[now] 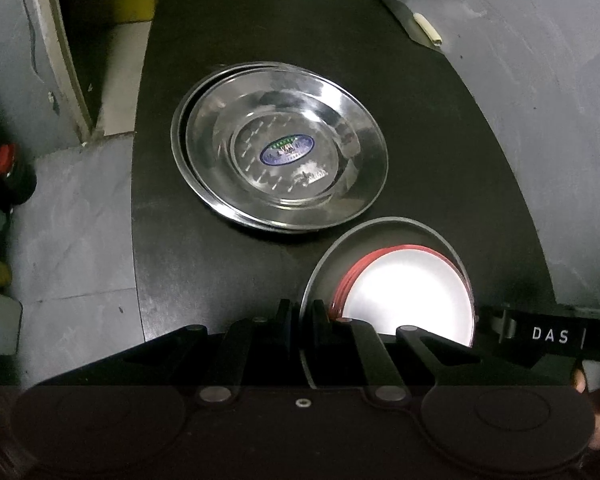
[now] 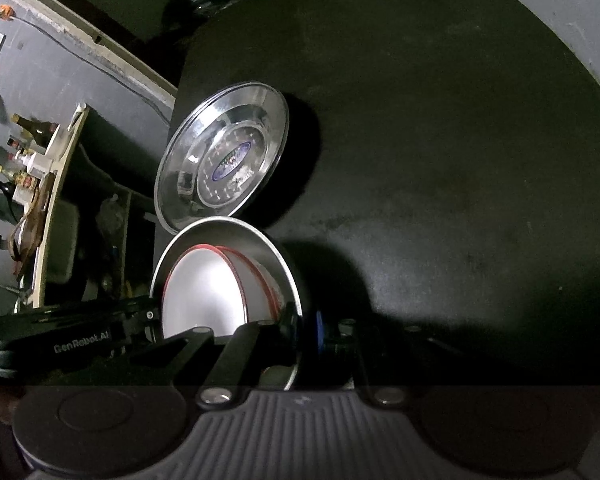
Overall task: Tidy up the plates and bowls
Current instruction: 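Lower the steel bowl with both tools onto the stacked steel plates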
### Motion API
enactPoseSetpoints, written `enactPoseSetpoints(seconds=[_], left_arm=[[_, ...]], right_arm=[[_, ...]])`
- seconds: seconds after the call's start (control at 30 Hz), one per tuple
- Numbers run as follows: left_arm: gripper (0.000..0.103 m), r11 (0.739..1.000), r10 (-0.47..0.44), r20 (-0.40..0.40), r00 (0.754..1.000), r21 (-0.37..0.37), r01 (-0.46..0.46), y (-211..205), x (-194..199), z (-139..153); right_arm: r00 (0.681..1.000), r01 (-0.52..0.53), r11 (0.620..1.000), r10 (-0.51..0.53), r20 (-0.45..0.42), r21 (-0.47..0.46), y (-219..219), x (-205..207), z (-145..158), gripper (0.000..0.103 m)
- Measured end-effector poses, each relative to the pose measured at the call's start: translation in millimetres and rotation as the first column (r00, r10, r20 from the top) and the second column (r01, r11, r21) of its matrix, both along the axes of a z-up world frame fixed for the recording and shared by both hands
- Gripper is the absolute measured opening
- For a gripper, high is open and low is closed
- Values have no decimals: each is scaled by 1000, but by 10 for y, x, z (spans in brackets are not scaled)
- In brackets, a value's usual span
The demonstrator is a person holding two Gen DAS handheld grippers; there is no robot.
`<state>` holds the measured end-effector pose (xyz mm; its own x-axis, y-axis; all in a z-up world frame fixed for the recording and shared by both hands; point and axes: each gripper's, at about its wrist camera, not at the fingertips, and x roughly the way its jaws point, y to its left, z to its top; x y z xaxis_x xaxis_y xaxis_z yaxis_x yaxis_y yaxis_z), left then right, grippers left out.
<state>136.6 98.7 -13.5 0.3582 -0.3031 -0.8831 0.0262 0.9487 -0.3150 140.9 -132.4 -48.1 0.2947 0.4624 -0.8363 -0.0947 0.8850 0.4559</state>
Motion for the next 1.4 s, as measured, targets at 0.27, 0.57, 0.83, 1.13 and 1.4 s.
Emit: enactPoseSetpoints(seconds=[0.27,0.57,0.83,1.13,1.4], left_arm=[[6,997,54,-15,998,-53,-55,30,179,127],[6,994,71,17,997,-79,-70,12,418,286],[6,992,92,36,995,-91,-88,83,590,375],[6,988,124,18,992,-93,-121,189,781,355],[6,985,148,2,989,-87,-147,328,925,312]], right_arm=[[1000,-2,1000,2,28,0,-39,169,165,11],[996,-9,1000,10,83,-17,-79,409,374,11],[994,-25,999,27,109,-22,-41,579,482,11],[992,-42,999,45,116,-25,100,790,481,11],[993,-56,998,59,105,-26,242,959,445,11]])
